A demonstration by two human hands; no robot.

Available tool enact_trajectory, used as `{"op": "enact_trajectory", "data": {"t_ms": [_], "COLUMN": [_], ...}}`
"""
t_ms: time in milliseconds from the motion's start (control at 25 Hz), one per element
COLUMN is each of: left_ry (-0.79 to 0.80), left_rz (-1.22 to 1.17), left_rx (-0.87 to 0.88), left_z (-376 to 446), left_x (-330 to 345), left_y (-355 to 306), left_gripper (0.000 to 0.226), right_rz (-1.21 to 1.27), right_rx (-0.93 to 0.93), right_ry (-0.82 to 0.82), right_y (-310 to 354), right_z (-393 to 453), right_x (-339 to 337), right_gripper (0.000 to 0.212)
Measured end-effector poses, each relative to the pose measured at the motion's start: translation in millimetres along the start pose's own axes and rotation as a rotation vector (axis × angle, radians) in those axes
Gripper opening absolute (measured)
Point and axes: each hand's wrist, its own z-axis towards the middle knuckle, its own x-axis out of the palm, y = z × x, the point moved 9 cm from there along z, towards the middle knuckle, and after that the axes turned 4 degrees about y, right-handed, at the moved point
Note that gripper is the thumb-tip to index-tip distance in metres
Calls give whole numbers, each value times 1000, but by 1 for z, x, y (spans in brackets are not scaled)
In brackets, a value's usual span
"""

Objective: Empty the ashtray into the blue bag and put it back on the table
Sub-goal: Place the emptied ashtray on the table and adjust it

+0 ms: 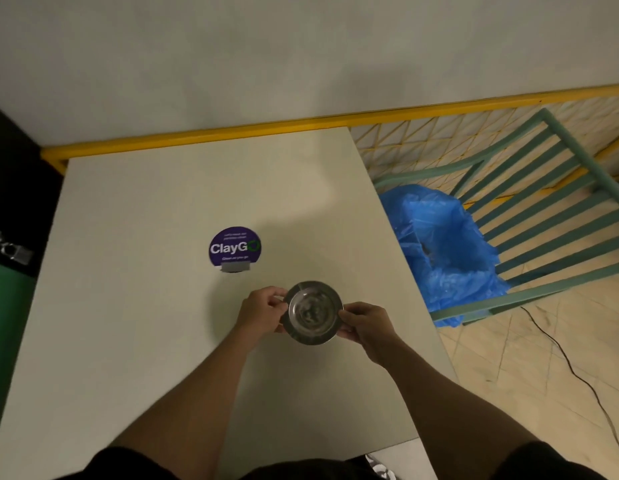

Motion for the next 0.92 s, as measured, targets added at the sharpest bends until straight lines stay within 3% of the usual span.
{"op": "enact_trajectory", "data": {"t_ms": [400, 920], "left_ry": [-147, -201], "left_rz": [-49, -67], "left_rx": [-98, -129], "left_z": [-41, -48], "left_x": [-69, -85], "left_y": [84, 113], "left_gripper": [28, 22], "right_rz": [-144, -332], "right_rx": [93, 109], "right_ry": [16, -66], "right_y": [-45, -45], "right_z": [-12, -18], "right_x": [84, 108], "right_gripper": [2, 10]}}
